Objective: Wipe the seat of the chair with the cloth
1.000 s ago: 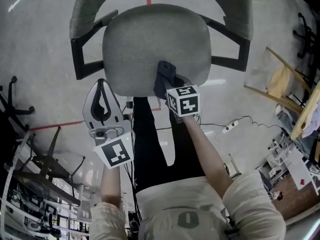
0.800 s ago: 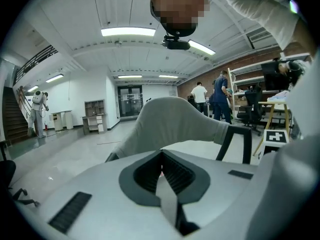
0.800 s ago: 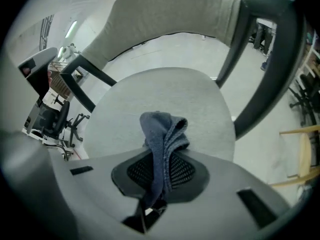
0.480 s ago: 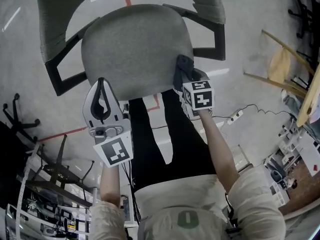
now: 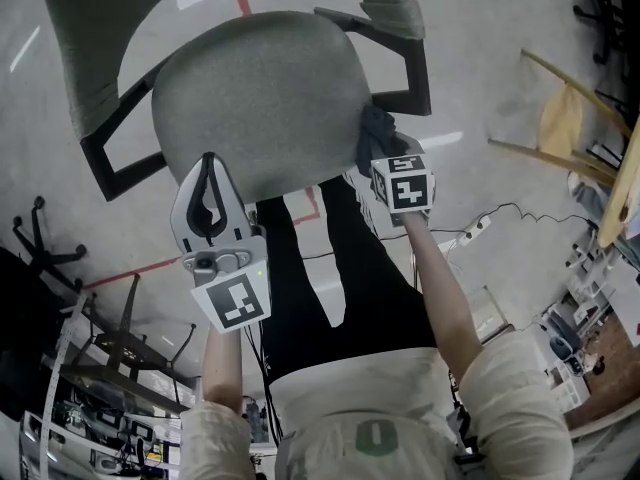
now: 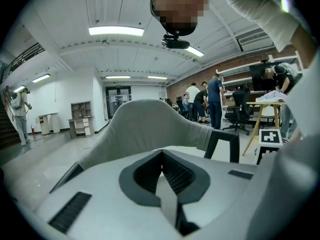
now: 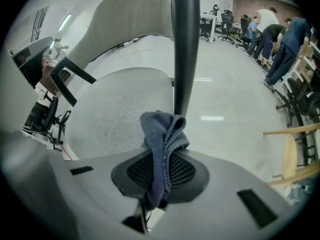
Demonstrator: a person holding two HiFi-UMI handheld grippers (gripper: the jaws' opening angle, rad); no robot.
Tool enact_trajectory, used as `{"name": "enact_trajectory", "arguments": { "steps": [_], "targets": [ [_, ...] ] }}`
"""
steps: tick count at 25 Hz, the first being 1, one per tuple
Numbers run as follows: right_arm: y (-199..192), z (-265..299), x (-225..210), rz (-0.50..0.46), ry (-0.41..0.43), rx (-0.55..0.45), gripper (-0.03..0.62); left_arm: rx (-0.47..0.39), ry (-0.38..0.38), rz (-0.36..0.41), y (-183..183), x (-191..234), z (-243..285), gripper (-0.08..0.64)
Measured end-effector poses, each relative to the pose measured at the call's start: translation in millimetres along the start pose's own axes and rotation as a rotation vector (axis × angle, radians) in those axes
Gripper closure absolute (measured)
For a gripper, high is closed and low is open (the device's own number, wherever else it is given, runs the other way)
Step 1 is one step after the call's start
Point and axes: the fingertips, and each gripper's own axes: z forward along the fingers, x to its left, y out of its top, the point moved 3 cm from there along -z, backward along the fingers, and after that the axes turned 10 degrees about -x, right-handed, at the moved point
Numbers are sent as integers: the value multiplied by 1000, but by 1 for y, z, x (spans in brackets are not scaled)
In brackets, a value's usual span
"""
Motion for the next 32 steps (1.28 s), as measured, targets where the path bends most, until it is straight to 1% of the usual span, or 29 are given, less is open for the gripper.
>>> {"name": "enact_trajectory", "arguments": {
  "steps": [4,6,8,10,13,16,17,19,21,22,24,28,30,32],
  "targets": [
    [6,-3,2,16,-16,-8,538,-16,10,10,5,1,2,549],
    [18,-10,7,23,-21,-25,538,-25,32,-12,13,4,4,549],
    [36,-26,18,35,-14,-54,538,-40,44,-29,34,8,4,549],
    [67,-46,32,35,2,-110,538,-70,43,-24,63,12,6,549],
    [135,-88,53,20,23,-244,538,-138,43,-32,120,17,10,550],
    [209,-148,75,9,51,-410,538,-201,58,-57,182,21,8,549],
    [235,-170,83,-11,61,-475,538,-227,61,-59,202,23,8,549],
    [290,-215,102,-91,77,-627,538,-288,66,-42,241,30,9,549],
    [327,-270,119,-182,96,-771,538,-333,77,-10,280,29,1,549],
    [337,-298,123,-217,111,-832,538,-350,82,2,299,25,-5,549],
    [347,-351,125,-256,141,-941,538,-387,80,9,332,11,-15,549],
    [346,-435,120,-264,196,-1119,538,-453,71,-11,380,-13,-30,549],
    [345,-458,131,-289,260,-1168,538,-478,83,-29,396,-14,-39,549],
    [342,-469,143,-318,323,-1180,538,-494,95,-43,403,-14,-47,551]
  ]
}}
